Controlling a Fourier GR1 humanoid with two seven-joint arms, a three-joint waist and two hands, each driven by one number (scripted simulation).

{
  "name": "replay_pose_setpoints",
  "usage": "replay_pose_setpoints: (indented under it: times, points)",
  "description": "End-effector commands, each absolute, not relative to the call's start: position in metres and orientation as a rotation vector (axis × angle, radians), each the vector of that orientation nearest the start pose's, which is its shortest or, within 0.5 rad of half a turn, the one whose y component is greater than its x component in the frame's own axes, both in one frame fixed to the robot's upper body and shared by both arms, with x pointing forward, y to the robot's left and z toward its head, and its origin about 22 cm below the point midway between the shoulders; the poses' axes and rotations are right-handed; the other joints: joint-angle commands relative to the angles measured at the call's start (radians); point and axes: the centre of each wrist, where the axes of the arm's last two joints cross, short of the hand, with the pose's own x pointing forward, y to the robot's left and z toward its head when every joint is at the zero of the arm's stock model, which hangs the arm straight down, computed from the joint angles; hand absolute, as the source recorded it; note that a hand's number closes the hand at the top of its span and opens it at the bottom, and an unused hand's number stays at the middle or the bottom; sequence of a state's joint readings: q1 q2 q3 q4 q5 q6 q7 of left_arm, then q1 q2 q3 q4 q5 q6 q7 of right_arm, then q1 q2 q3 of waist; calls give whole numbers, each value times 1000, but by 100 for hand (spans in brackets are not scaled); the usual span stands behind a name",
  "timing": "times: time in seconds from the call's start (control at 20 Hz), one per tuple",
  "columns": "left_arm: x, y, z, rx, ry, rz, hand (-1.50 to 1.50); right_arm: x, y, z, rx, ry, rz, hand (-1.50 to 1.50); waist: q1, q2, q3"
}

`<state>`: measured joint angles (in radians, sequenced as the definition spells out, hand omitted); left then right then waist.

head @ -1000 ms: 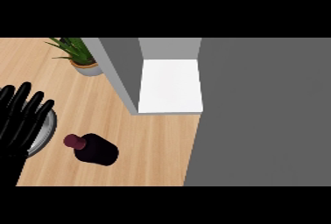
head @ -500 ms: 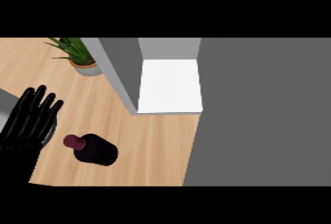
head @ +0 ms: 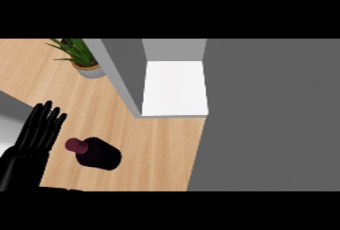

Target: Pick up the wine, place it into the cabinet and close the cabinet

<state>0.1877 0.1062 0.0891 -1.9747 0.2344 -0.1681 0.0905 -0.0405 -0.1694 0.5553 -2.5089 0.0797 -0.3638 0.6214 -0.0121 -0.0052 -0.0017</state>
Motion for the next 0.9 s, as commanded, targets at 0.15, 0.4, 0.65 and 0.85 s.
replay_pose_setpoints:
  times: [0.15, 0.4, 0.65, 0.85]
  points:
    - [179, 309, 31, -59, -1711, -6, -150, 83, -175, 216, 259, -1930, 104, -150, -2, -2, 0]
    - [192, 300, -5, -43, -1675, -2, -150, 94, -173, 210, 223, -1928, 128, -150, -5, 2, 1]
    - [176, 315, -26, -63, -1658, 12, -150, 86, -171, 216, 251, -1943, 121, -150, -3, -1, 0]
    - [191, 314, -40, -52, -1635, -1, -150, 81, -171, 219, 271, -1938, 114, -150, -11, -1, -1]
